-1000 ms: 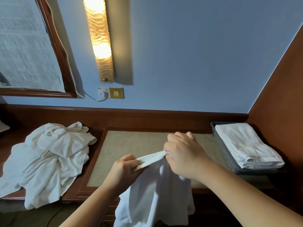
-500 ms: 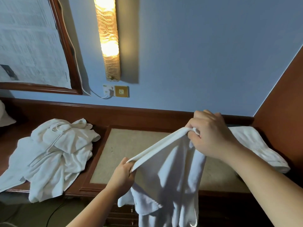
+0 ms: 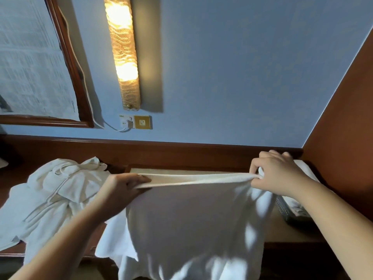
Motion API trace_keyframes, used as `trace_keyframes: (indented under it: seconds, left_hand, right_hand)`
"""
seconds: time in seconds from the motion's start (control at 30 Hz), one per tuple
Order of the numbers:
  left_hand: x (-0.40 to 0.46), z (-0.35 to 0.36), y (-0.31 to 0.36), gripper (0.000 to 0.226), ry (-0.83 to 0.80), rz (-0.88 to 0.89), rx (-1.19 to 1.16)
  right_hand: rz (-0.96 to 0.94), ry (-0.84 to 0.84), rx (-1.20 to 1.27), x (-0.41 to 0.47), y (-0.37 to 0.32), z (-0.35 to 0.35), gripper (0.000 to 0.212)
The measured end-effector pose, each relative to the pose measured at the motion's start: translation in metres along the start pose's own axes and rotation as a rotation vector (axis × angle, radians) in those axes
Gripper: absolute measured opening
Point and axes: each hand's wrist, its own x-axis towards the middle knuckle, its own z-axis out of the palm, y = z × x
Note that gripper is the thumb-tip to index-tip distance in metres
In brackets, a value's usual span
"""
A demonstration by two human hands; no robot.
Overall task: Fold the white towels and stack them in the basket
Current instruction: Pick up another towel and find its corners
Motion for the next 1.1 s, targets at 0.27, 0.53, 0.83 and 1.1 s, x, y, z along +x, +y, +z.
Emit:
trace_keyframes:
  seconds: [0.27,0.53,0.83,1.1]
  left_hand:
    - [0.020,-0.047,-0.008,0.024,-0.007,-0.184,-0.088]
    - [0.019,-0.046,-0.009,0.030,0.086,-0.347,-0.144]
    - [0.017,-0.053,-0.009,0.029,0.143,-0.463,-0.369]
    - [0.018,-0.033,0.040,0.027,0.133,-0.374,-0.064]
  right_hand:
    - [0.032,-0.158,0.199,-0.009,0.020,0.015,0.023]
    - [0.063,-0.168,0.324,-0.010,0.007,0.024,0.016]
    - [0.007,0.009,0.438,0.004,0.003,0.019,0.026]
    - [0.100,-0.077,0.390,0.008,-0.055,-0.007,0.037]
